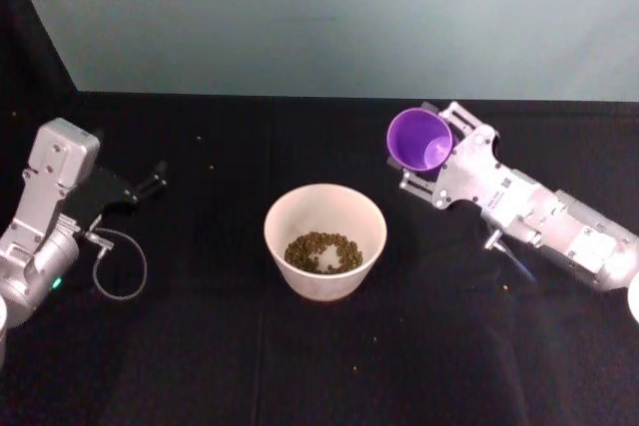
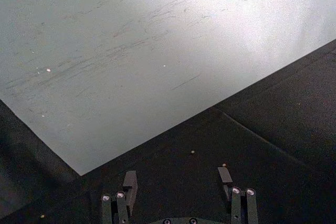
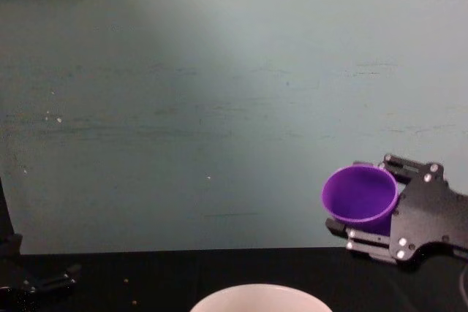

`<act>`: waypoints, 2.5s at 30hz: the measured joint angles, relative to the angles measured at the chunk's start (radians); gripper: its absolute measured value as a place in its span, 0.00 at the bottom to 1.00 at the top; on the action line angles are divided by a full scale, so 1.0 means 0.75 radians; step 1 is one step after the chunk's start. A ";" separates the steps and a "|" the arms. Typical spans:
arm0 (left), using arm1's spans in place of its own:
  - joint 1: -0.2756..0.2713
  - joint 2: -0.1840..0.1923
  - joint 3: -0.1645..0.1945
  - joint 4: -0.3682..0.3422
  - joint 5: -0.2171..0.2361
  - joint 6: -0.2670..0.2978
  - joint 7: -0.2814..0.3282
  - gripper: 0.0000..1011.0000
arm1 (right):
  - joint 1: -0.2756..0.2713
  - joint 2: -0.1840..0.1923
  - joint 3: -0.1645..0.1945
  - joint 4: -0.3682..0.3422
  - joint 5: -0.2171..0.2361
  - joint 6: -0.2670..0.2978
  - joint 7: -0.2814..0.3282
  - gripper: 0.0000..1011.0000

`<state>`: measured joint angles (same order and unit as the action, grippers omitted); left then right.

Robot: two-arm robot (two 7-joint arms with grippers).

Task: Pick up the cup and pour the mung beans from the cup into the bowl.

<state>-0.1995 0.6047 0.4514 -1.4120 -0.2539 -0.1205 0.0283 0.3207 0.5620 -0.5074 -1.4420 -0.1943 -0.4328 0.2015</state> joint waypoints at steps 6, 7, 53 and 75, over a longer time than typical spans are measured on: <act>0.000 0.000 0.000 0.000 0.000 0.000 0.000 0.99 | 0.007 -0.041 0.012 0.105 0.151 -0.069 0.101 0.74; 0.000 0.000 0.000 0.000 0.000 0.000 0.000 0.99 | 0.007 -0.052 0.017 0.127 0.175 -0.087 0.112 0.74; 0.000 0.000 0.000 0.000 0.000 0.000 0.000 0.99 | -0.043 -0.187 0.146 0.404 0.501 -0.173 0.386 0.74; 0.000 0.000 0.000 0.000 0.000 0.000 0.000 0.99 | -0.053 -0.184 0.249 0.327 0.769 0.302 0.531 0.74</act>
<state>-0.1995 0.6046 0.4514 -1.4120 -0.2539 -0.1205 0.0283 0.2810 0.4238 -0.3204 -1.1969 0.3824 -0.2064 0.5995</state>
